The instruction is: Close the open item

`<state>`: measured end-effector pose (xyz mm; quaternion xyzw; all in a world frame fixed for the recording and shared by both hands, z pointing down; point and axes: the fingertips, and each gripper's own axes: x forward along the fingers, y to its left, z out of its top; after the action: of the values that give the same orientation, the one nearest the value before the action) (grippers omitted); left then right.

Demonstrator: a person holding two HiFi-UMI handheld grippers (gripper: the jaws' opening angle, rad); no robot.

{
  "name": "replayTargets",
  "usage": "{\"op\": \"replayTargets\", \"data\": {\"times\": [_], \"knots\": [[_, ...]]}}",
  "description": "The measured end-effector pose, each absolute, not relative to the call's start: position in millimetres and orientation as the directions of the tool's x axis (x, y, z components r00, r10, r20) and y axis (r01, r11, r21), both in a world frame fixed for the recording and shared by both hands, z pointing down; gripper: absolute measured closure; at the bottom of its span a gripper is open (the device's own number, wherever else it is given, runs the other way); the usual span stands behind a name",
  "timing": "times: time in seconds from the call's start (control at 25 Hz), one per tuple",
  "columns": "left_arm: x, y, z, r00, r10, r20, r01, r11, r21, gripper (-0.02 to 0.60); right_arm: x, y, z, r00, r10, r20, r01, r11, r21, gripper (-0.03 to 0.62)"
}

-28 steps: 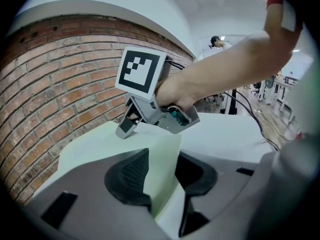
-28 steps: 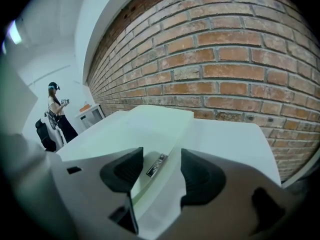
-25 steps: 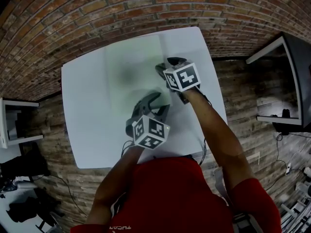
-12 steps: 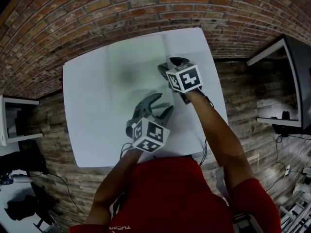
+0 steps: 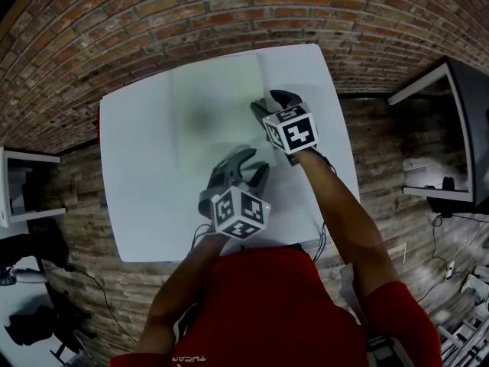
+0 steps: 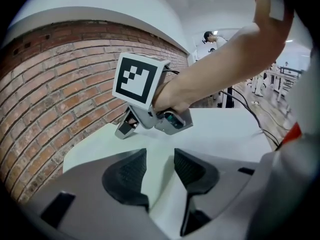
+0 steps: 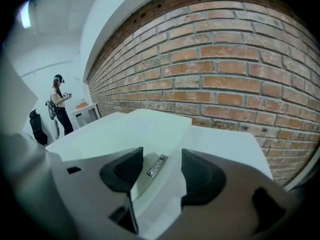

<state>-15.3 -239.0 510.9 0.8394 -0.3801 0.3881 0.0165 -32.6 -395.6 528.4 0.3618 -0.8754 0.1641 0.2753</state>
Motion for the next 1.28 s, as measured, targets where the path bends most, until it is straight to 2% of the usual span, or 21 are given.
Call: {"op": "replayTargets", "data": {"times": [0.32,0.72,1.0,1.28], "knots": [[-14,-238,509,0.428,-0.627,0.651,-0.647,-0.715,-0.263,0.408,-32,-396,522,-0.575,-0.565,0.592,-0.727,0.685,-0.051,0.362],[-12,-232,469,0.516,-0.675,0.528,-0.685,-0.695,-0.220,0.391,-28,-381,486,-0.650,-0.556,0.517,-0.696,0.709,-0.113,0.364],[-46,-241,422,0.509,-0.764,0.397,-0.783,-0.603,-0.156,0.391,-20,-362,419,-0.711,-0.602,0.364,-0.678,0.724,-0.127,0.364],[-95,-250,346,0.461,-0.864,0.202,-0.861,-0.491,-0.134,0.400,-16,-331,338,-0.774,-0.611,0.167,-0.629,0.771,-0.099,0.364]]}}
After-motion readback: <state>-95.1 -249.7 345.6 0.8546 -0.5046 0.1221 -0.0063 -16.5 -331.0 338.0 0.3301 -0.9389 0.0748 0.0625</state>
